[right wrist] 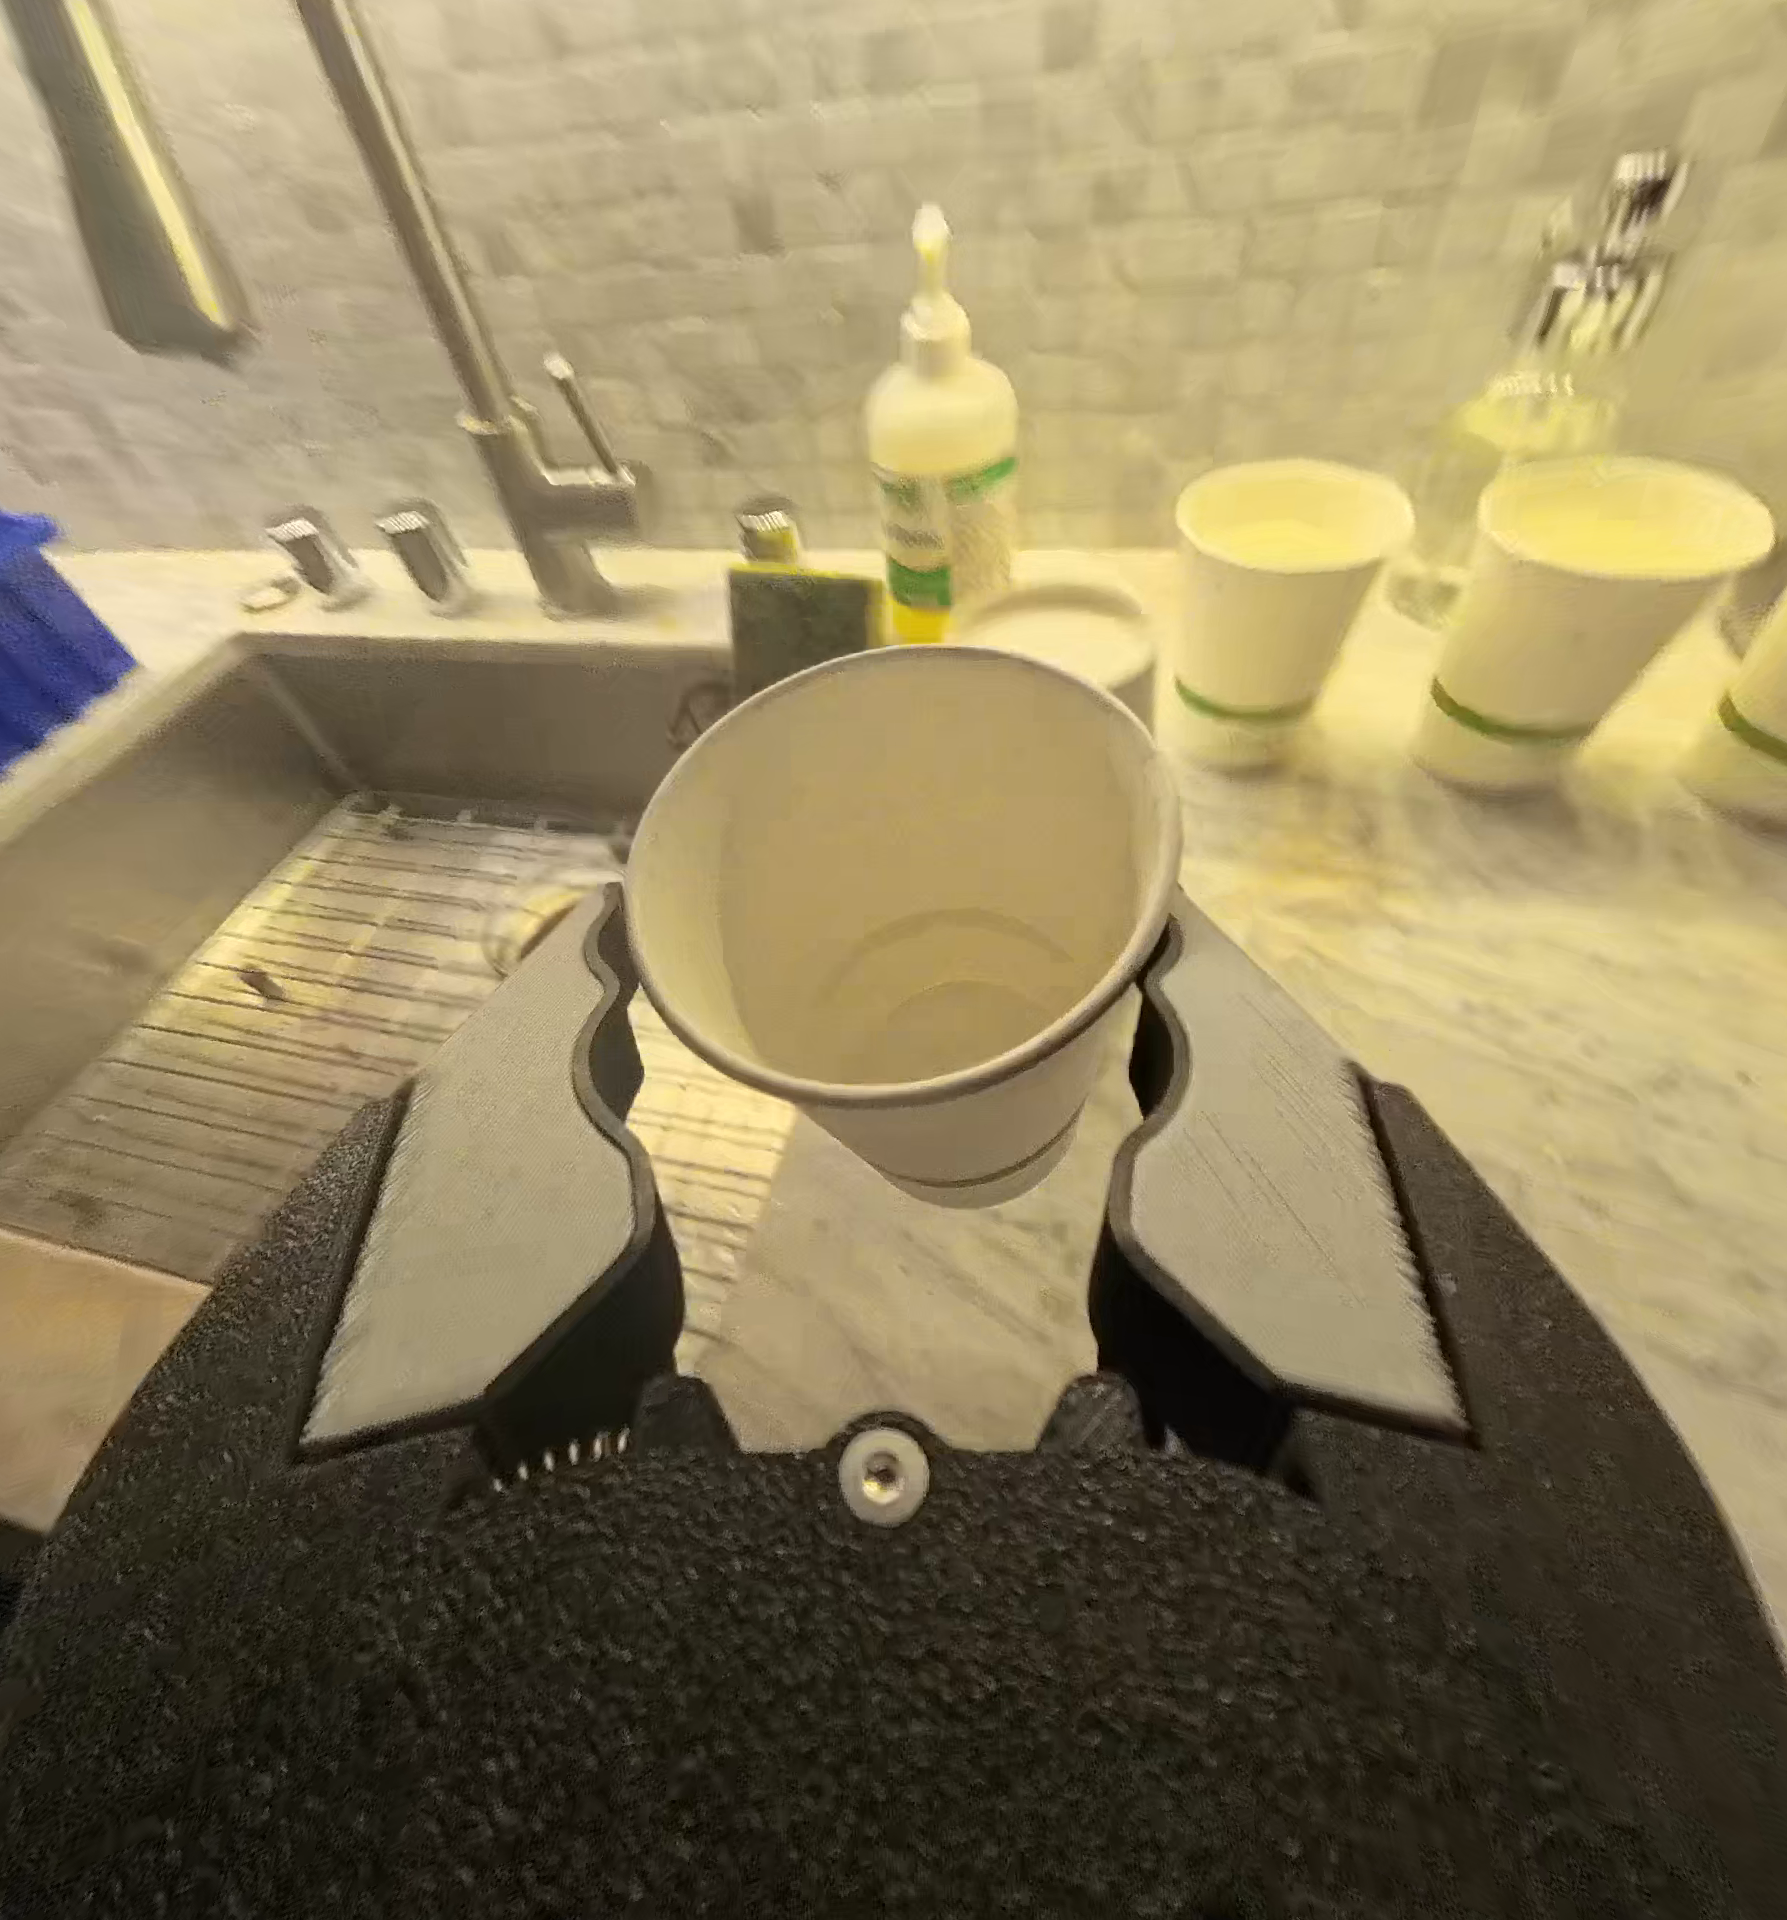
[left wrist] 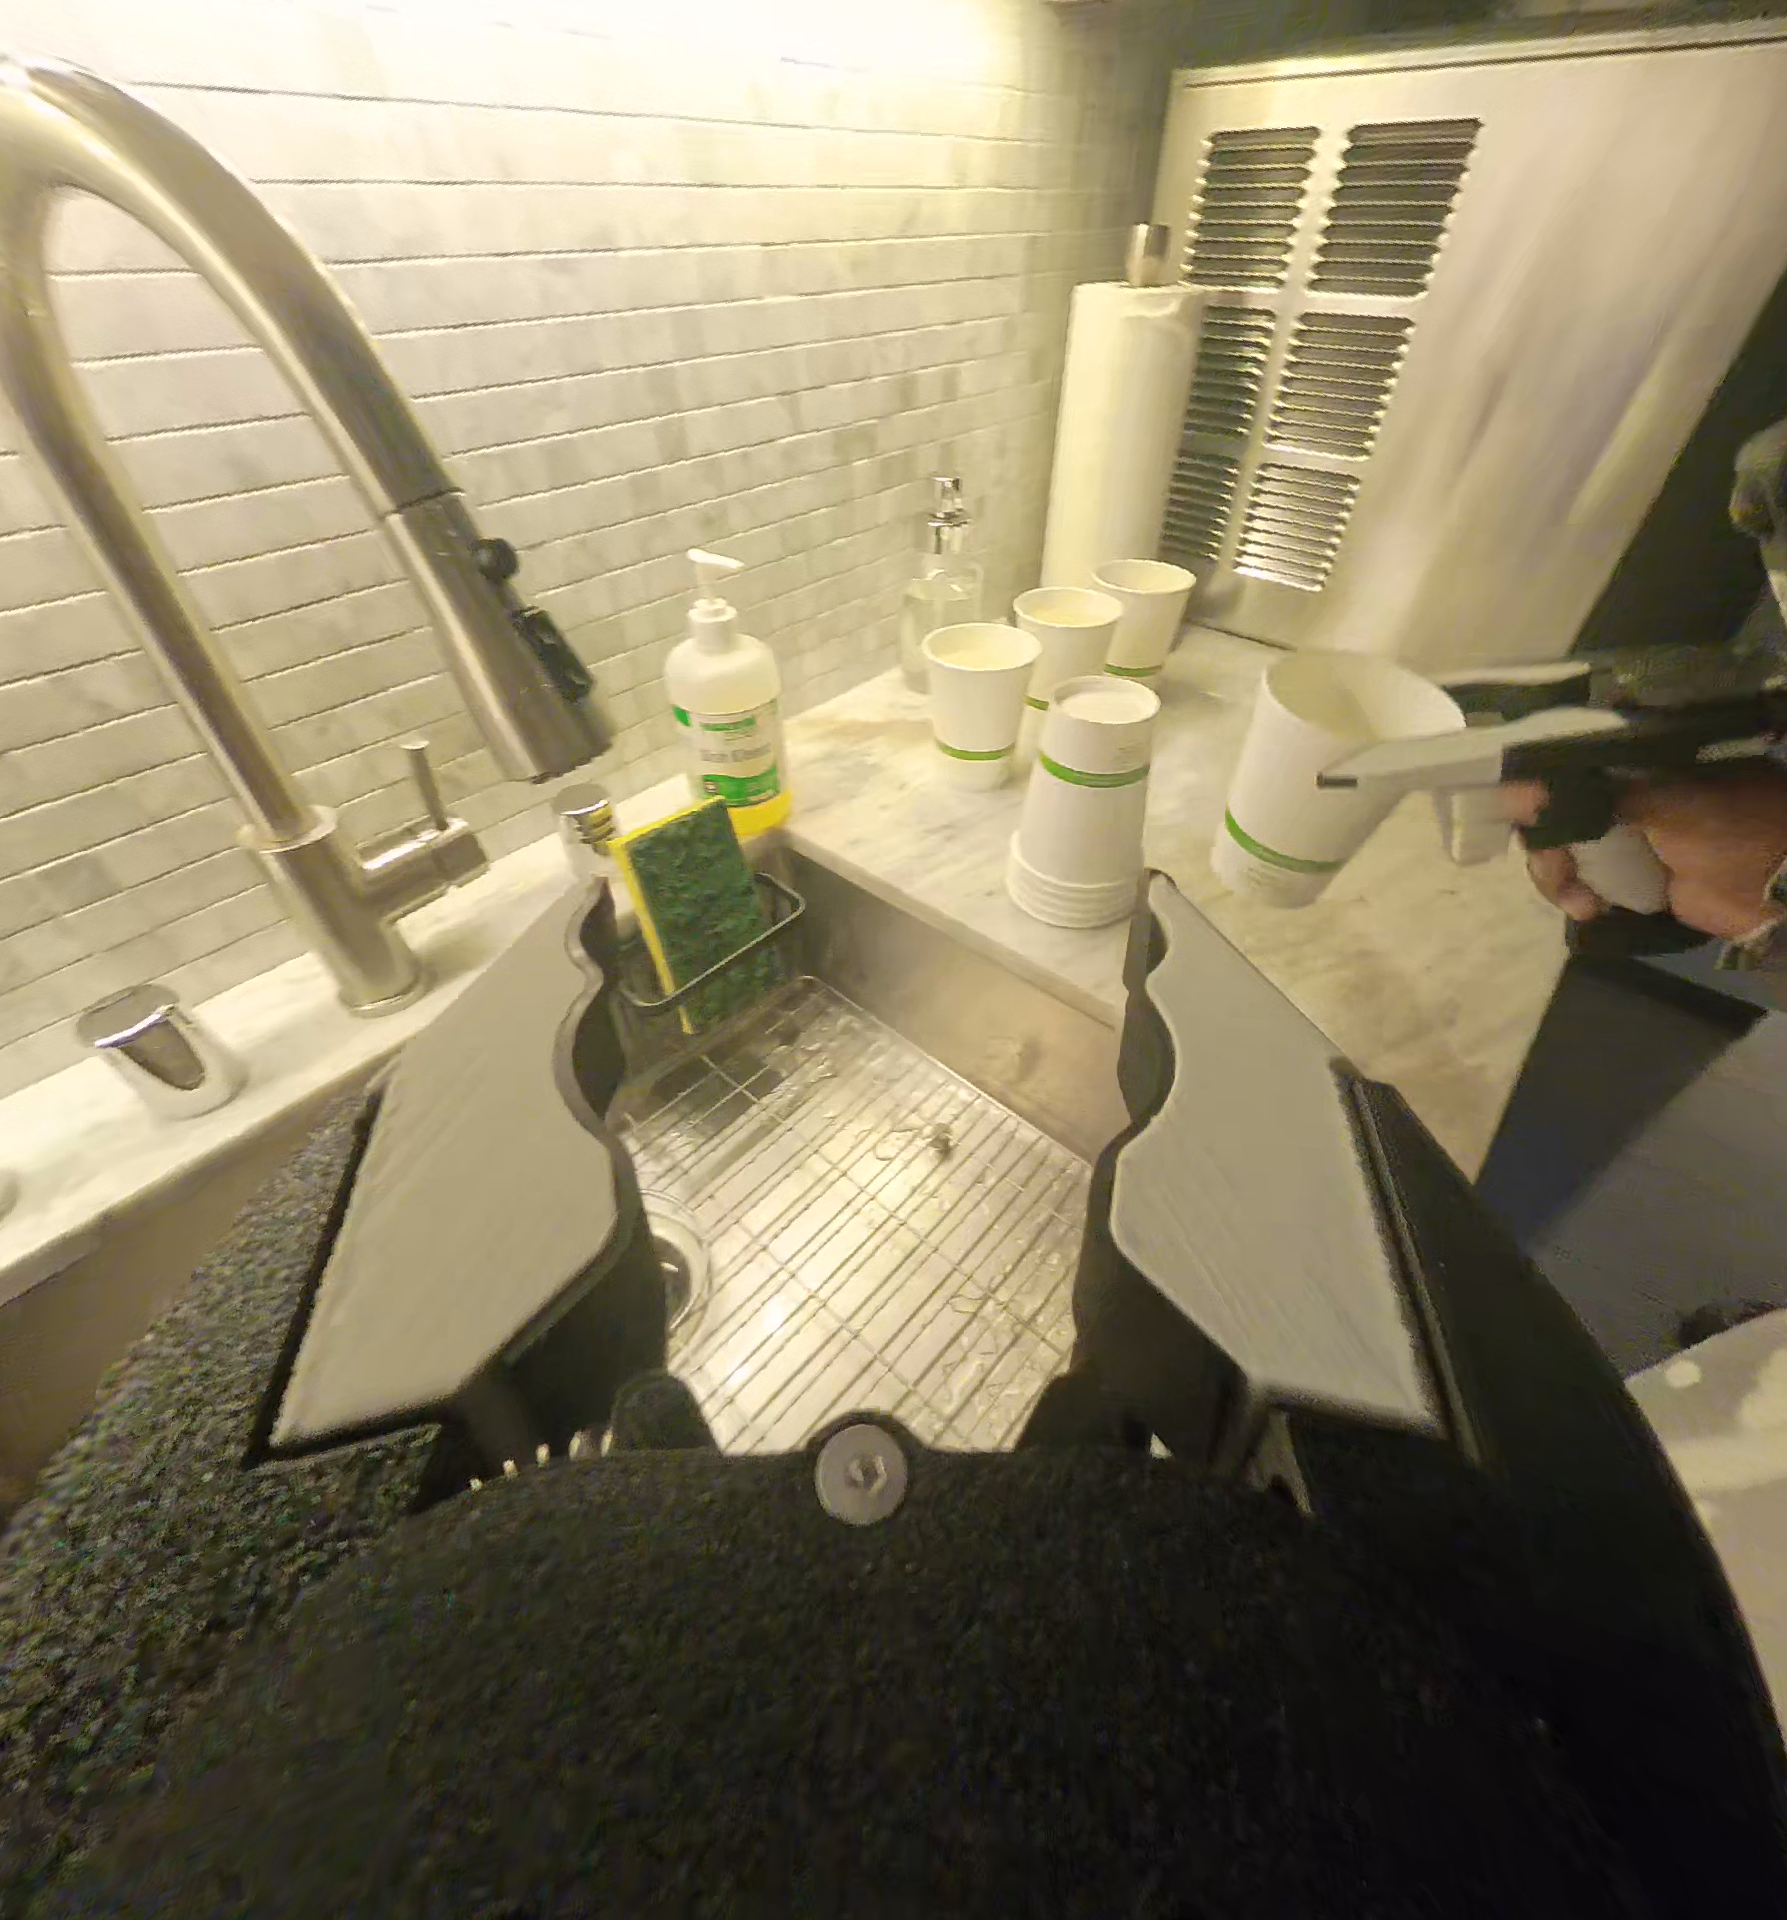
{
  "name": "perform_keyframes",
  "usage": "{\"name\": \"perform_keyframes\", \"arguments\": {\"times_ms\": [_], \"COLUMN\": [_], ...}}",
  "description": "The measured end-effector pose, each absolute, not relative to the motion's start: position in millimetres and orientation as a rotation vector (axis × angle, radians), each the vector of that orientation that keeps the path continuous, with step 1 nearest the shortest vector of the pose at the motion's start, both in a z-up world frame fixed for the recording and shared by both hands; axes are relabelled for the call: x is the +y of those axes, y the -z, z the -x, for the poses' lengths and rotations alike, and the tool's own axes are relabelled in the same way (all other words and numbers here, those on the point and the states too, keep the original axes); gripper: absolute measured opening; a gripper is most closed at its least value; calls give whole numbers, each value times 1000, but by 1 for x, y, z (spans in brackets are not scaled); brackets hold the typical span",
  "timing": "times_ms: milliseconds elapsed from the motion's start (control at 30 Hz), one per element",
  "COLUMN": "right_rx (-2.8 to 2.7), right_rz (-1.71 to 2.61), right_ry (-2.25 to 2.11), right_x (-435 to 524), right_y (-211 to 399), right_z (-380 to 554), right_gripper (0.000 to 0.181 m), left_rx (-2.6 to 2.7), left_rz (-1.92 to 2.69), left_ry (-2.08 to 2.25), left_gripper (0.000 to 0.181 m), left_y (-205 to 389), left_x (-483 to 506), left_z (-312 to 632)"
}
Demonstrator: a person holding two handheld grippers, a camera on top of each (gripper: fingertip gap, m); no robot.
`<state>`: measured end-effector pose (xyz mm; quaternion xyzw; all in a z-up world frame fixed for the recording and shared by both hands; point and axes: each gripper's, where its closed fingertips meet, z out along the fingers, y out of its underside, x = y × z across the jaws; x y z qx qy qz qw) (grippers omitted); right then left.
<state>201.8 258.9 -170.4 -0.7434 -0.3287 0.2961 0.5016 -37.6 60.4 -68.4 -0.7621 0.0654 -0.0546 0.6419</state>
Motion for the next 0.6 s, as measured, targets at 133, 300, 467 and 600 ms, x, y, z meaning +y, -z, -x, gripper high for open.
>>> {"name": "perform_keyframes", "arguments": {"times_ms": [133,300,467,600], "right_rx": [-748,-724,-725,-734], "right_rz": [1889,1925,1924,1917], "right_ry": [-690,-710,-681,-661], "right_x": [273,274,272,273], "right_y": [215,236,246,246], "right_z": [-211,-206,-202,-201], "right_gripper": [96,96,97,98], "left_rx": [117,82,11,-42], "left_rz": [1733,1734,1729,1731], "left_ry": [87,61,63,39], "left_gripper": [96,96,96,96], "left_y": [65,67,69,73], "left_x": [55,48,39,31], "left_z": [52,61,75,93]}}
